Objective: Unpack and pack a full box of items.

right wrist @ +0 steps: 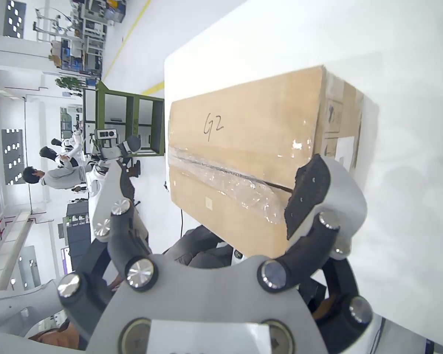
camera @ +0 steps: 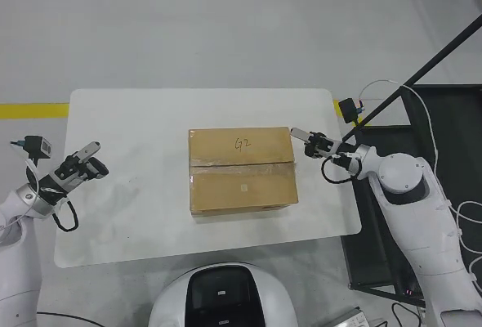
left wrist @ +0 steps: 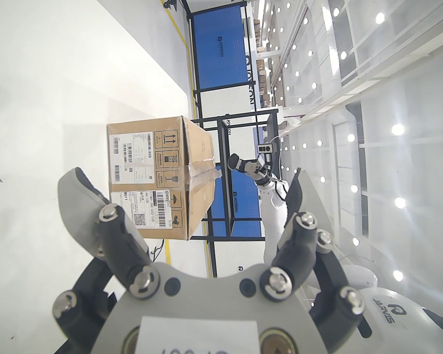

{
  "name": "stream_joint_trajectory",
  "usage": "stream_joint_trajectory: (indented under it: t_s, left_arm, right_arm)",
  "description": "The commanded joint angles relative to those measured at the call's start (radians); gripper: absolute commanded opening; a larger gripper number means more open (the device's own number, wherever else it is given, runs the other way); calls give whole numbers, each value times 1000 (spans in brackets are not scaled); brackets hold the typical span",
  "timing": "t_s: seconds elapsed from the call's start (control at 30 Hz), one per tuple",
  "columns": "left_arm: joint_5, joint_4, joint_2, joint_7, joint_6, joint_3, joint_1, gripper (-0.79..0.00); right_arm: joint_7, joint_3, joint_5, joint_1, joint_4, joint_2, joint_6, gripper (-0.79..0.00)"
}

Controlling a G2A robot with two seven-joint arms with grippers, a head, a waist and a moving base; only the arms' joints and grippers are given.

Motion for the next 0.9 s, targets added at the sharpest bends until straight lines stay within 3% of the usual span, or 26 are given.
stream_joint_trajectory:
  t_s: [0.0, 0.57, 0.73, 0.87]
  left_arm:
    - [0, 0, 0, 0, 0, 0, 0, 0]
    - [0, 0, 0, 0, 0, 0, 0, 0]
    - [0, 0, 0, 0, 0, 0, 0, 0]
    - [0, 0, 0, 0, 0, 0, 0, 0]
  right_arm:
    - [-37, 27, 15, -32, -20, 1, -28, 0]
    - [-61, 45, 35, -62, -30, 0, -60, 0]
    - [-9, -16, 108, -21, -25, -8, -78, 0]
    - [57, -131, 168, 56, 8, -22, -60, 0]
